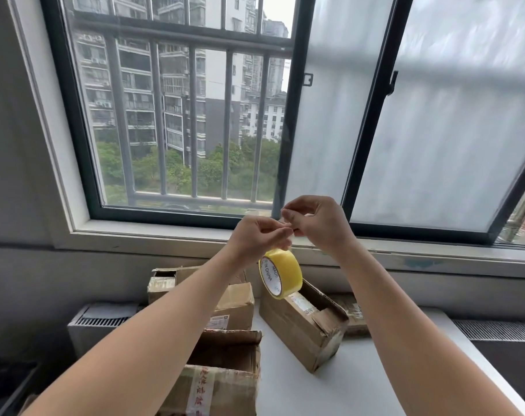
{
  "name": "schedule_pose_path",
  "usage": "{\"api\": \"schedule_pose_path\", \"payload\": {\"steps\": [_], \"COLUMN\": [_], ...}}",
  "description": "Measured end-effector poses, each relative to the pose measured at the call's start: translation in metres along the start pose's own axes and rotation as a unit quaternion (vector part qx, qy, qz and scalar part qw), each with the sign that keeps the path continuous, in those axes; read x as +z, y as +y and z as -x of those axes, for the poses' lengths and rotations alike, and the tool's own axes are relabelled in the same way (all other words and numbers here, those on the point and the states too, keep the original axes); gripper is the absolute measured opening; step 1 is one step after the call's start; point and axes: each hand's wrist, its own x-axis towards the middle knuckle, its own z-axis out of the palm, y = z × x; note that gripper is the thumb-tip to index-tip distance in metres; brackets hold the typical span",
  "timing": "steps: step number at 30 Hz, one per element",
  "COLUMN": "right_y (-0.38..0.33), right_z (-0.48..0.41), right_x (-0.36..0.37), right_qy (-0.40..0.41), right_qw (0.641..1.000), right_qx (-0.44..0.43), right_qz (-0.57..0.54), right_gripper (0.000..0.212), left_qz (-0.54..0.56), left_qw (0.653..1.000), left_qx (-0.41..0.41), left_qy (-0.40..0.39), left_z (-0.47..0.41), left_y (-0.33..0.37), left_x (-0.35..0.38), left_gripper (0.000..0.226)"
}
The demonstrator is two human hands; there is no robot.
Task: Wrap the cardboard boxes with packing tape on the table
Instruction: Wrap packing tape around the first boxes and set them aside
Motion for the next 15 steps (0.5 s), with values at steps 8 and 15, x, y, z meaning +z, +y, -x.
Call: {"api": "schedule_pose_path", "payload": {"steps": [8, 15], "right_y": [0.001, -0.006], "right_z": [0.002, 0.003], "right_x": [0.021, 0.065], "right_qy": [0.029, -0.005], "right_qw": [0.998, 1.0], "right_qx": [-0.026, -0.014], "right_qz": [0.056, 0.002], "right_gripper": [0.01, 0.04], "left_qz": [0.011, -0.008], "left_qw": [0.999, 0.995], "left_qx": [-0.03, -0.076], "left_qy": [0.019, 0.063], "left_z": [0.011, 0.03], "left_y": [0.001, -0.006], "left_x": [-0.023, -0.066], "left_gripper": [0.007, 0.013]}}
